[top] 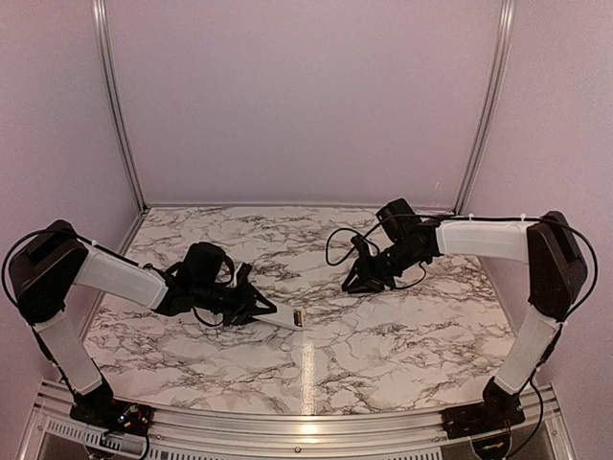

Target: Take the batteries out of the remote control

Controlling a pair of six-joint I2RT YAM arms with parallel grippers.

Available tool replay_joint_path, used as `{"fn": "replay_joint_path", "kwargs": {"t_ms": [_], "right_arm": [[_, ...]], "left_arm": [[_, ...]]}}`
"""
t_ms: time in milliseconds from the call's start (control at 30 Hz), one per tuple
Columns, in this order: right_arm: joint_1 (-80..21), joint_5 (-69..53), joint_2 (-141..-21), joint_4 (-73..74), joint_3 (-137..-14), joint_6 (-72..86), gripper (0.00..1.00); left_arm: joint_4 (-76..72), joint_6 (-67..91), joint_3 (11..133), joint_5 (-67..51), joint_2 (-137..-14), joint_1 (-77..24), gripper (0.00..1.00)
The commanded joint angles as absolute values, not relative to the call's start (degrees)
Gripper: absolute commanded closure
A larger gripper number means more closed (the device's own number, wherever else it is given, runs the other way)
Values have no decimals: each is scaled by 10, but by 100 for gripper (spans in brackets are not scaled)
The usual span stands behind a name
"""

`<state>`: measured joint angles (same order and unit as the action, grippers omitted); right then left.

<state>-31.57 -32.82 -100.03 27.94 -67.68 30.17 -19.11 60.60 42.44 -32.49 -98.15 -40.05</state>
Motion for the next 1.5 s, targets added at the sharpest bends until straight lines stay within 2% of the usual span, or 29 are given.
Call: {"fn": "replay_joint_path", "kwargs": {"t_ms": [0, 433, 500, 600, 1067, 1200, 1333, 1467], "right_arm": [[-315, -315, -976, 298, -706, 289, 78], [-315, -298, -958, 324, -715, 276, 57], [-315, -295, -952, 330, -716, 274, 54], [-315, -291, -948, 335, -718, 272, 50], [-315, -288, -959, 355, -751, 262, 47], [-315, -288, -963, 359, -755, 257, 46], [-315, -288, -966, 363, -757, 253, 44], [-315, -287, -969, 370, -762, 247, 43]], "left_arm": [[-233, 620, 394, -317, -958, -399, 100], [-206, 629, 377, -279, -978, -398, 99], [-181, 625, 377, -269, -975, -398, 94], [-144, 616, 379, -253, -974, -398, 82], [-25, 570, 404, -208, -966, -398, 51], [8, 545, 411, -187, -952, -399, 38], [45, 525, 424, -176, -947, -399, 32], [78, 508, 442, -168, -947, -399, 31]]}}
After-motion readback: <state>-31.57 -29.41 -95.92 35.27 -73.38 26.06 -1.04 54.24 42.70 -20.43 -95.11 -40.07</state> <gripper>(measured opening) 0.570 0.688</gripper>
